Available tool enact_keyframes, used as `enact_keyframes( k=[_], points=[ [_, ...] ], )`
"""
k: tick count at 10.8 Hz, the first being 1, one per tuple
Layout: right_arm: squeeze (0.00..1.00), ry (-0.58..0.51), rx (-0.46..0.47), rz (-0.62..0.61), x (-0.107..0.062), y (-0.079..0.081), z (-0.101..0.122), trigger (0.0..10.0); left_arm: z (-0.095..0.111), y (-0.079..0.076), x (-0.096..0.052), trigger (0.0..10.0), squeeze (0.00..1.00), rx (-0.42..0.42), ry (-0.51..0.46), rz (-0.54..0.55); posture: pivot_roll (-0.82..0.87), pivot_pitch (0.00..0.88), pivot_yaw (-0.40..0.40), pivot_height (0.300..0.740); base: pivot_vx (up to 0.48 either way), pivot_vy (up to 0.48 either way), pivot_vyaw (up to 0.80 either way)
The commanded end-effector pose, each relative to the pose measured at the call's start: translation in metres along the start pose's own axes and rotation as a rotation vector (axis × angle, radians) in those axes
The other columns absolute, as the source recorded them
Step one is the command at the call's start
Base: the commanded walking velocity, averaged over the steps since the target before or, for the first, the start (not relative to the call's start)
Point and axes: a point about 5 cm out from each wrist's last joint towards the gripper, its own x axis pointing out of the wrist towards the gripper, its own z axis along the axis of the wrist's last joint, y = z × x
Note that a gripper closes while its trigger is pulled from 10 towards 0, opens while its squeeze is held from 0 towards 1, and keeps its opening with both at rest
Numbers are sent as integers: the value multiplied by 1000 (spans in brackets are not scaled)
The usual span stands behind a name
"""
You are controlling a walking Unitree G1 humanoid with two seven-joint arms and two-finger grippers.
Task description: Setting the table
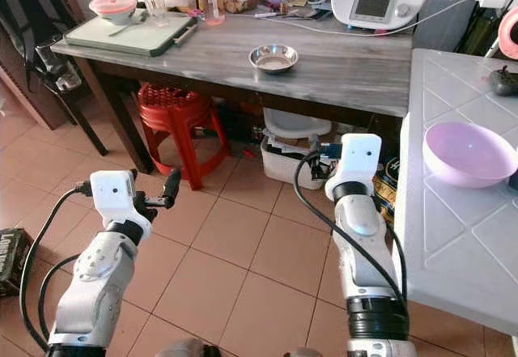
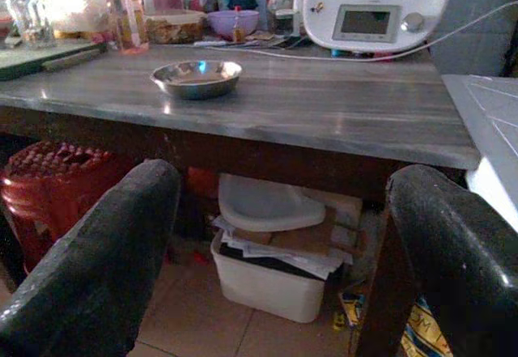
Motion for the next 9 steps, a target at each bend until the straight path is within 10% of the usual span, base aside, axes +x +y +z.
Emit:
enact_keyframes(
  k=[1, 9],
  points=[
    [0, -29, 9, 5, 1, 1, 7, 10000, 8, -2, 0, 10000, 0, 0, -35, -24, 22, 33, 54, 740, 0, 0, -800],
    [0, -60, -30, 25, -10, 7, 9, 10000, 20, -8, -4, 10000, 0, 24, -68, -53, 26, 46, 61, 740, 0, -76, -800]
  ],
)
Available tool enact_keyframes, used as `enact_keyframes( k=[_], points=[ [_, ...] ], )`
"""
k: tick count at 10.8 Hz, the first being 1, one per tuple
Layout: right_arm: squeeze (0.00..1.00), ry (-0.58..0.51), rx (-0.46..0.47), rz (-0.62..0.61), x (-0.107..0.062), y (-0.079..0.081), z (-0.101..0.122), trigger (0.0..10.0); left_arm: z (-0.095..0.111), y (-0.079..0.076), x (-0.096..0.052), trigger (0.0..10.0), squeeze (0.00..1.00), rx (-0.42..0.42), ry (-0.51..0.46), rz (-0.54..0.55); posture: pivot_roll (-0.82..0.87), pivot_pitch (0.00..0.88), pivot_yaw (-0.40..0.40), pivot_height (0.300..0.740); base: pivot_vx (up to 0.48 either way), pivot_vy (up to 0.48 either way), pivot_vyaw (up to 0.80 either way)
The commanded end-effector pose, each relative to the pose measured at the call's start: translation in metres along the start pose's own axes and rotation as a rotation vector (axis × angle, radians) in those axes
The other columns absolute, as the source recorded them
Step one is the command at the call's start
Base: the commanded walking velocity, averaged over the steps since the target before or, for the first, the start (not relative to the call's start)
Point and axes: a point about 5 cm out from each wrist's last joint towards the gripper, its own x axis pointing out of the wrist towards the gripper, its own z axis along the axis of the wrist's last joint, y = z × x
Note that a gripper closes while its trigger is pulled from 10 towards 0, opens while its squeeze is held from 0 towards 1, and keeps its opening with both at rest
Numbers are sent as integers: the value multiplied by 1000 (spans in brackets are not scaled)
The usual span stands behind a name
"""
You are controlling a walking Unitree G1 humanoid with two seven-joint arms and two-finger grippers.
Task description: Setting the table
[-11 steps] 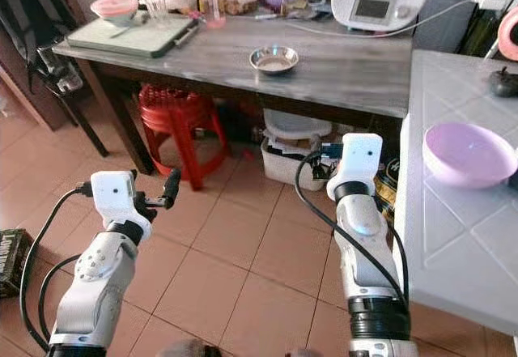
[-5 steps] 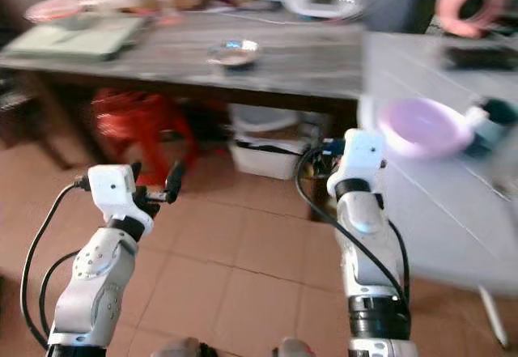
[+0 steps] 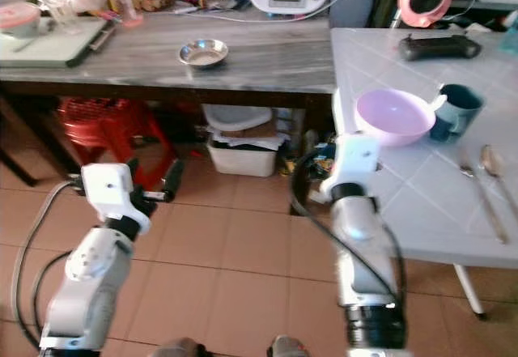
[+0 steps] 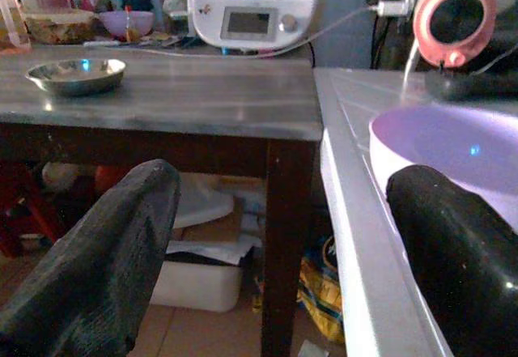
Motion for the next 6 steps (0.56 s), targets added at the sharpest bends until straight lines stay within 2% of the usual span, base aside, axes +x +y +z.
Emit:
enact_keyframes(
  k=[1, 3, 5, 6],
  points=[
    [0, -13, -2, -3, -2, -1, 3, 10000, 3, -3, 0, 10000, 0, 5, -4, -19, 30, 42, 59, 740, 0, -262, -800],
    [0, -29, 22, 3, 0, 1, 6, 10000, 3, -3, -1, 10000, 0, 1, 5, -27, 30, 46, 63, 740, 0, -364, -641],
    [0, -16, 4, -7, 3, -2, 5, 10000, 2, -2, -1, 10000, 0, 1, 9, -23, 30, 47, 62, 740, 0, -414, 0],
    [0, 1, -25, -9, 5, -3, 3, 10000, 3, -2, -1, 10000, 0, 5, 8, -21, 30, 47, 62, 740, 0, 0, 0]
  ],
)
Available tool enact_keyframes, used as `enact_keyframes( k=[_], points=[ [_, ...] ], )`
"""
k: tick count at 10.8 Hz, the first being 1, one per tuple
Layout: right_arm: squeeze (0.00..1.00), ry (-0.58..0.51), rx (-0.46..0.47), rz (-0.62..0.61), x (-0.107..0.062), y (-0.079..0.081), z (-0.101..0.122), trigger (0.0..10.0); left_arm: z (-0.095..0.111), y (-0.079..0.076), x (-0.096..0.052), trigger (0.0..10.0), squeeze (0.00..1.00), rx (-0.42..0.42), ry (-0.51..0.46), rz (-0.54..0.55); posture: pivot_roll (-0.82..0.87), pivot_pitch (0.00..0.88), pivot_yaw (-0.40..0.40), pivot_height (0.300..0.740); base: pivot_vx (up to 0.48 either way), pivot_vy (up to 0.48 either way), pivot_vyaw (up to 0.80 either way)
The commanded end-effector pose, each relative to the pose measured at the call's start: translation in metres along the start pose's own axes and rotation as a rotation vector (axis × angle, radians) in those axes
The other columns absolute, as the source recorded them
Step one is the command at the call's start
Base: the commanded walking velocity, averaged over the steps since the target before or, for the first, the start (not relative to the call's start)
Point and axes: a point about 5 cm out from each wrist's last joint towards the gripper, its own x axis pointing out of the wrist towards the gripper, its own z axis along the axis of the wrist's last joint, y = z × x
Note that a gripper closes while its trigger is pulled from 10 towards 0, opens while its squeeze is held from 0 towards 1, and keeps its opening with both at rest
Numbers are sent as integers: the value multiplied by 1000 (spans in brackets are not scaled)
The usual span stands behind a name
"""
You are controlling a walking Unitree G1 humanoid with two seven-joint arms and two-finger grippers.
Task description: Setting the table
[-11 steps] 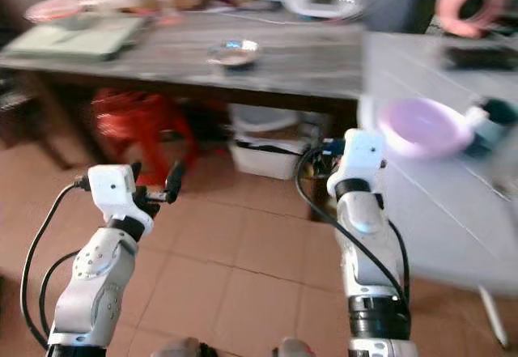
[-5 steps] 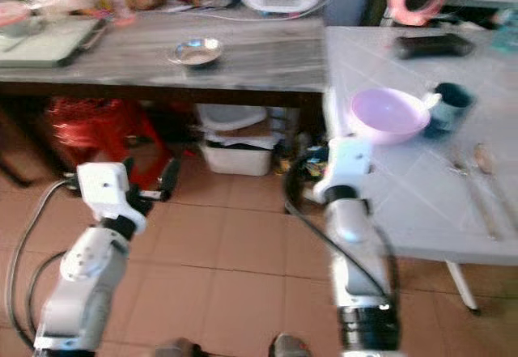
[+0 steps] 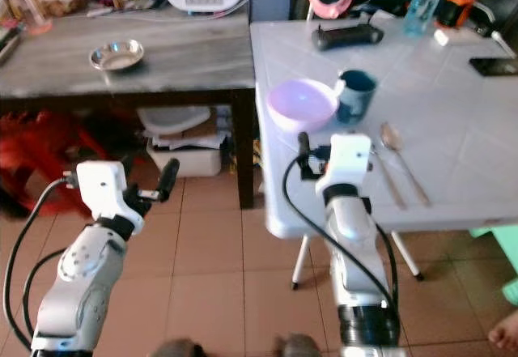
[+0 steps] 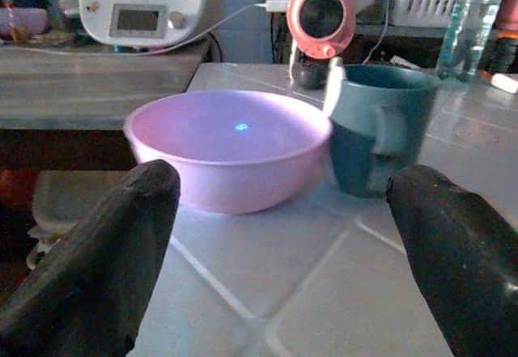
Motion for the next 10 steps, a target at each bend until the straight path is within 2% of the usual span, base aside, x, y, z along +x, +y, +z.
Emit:
enact_keyframes(
  k=[1, 3, 4, 5, 6, 10],
  points=[
    [0, 32, -8, -14, 0, -5, -5, 10000, 1, -2, 0, 10000, 0, 25, 2, 12, 29, 48, 62, 740, 0, 0, 0],
    [0, 10, -85, 14, 6, 0, -2, 10000, 2, -1, 3, 10000, 0, 92, -8, 37, 31, 51, 65, 740, 0, 0, 0],
    [0, 8, -35, -21, 7, -1, -2, 10000, 5, -1, 5, 10000, 0, 93, -9, 35, 32, 53, 67, 740, 0, 0, 0],
    [0, 11, -44, -18, 7, -1, -2, 10000, 6, -2, 5, 10000, 0, 49, -7, 10, 32, 55, 68, 740, 0, 0, 0],
    [0, 36, 25, 4, 6, 0, -3, 10000, 7, -3, 4, 10000, 0, 37, -15, -6, 32, 58, 69, 740, 0, -416, 0],
    [0, -15, 3, 44, 6, 5, 5, 10000, 7, -4, 3, 10000, 0, 41, -11, -7, 32, 64, 68, 740, 63, -431, 0]
  ],
)
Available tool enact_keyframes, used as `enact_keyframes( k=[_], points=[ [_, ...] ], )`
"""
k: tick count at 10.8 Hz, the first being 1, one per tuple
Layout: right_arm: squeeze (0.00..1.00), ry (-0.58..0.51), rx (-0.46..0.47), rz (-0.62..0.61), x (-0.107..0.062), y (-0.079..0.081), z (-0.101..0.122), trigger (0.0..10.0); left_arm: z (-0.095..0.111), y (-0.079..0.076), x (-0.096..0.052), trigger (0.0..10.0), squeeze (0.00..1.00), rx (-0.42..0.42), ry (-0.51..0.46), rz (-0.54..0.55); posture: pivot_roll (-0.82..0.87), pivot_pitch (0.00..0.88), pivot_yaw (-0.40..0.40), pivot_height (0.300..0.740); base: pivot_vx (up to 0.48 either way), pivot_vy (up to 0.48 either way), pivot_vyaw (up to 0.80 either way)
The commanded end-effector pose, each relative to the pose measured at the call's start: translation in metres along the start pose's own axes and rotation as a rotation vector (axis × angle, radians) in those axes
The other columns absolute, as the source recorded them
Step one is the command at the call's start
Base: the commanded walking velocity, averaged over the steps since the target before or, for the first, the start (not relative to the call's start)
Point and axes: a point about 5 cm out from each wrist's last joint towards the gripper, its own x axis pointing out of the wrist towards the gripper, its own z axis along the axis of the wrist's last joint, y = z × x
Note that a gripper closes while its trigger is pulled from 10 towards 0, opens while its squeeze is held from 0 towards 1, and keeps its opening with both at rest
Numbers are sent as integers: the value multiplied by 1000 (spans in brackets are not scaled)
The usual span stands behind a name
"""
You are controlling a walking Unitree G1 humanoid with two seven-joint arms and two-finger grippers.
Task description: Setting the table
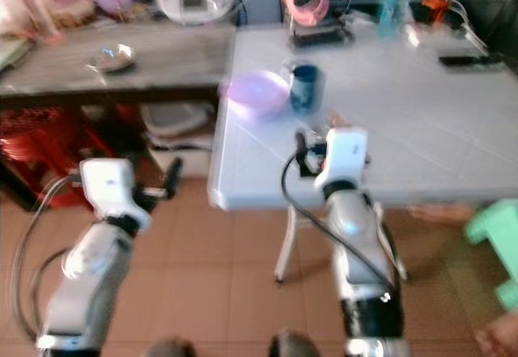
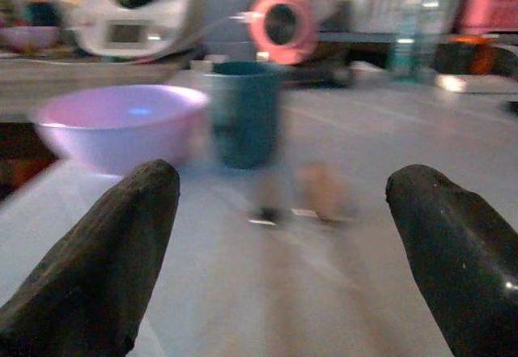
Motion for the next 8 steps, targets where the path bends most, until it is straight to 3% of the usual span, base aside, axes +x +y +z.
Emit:
enact_keyframes(
  k=[1, 2, 5, 8],
  points=[
    [0, -32, 13, 24, 2, 7, 8, 10000, 2, 7, -2, 10000, 0, 19, -2, 17, 32, 64, 68, 740, 319, -356, 0],
    [0, -39, 8, 30, 2, 7, 9, 10000, 3, 6, -2, 10000, 0, 22, -4, 20, 34, 65, 57, 740, 469, 0, 0],
    [0, -71, -47, 54, 4, 10, 14, 10000, 1, 12, -2, 10000, 0, 68, 5, 83, 42, 80, 50, 740, 0, 0, 0],
    [0, -78, -78, 69, -2, 10, 13, 10000, 3, 18, -7, 10000, 0, 57, -10, 104, 44, 87, 48, 740, 215, 0, 740]
  ],
)
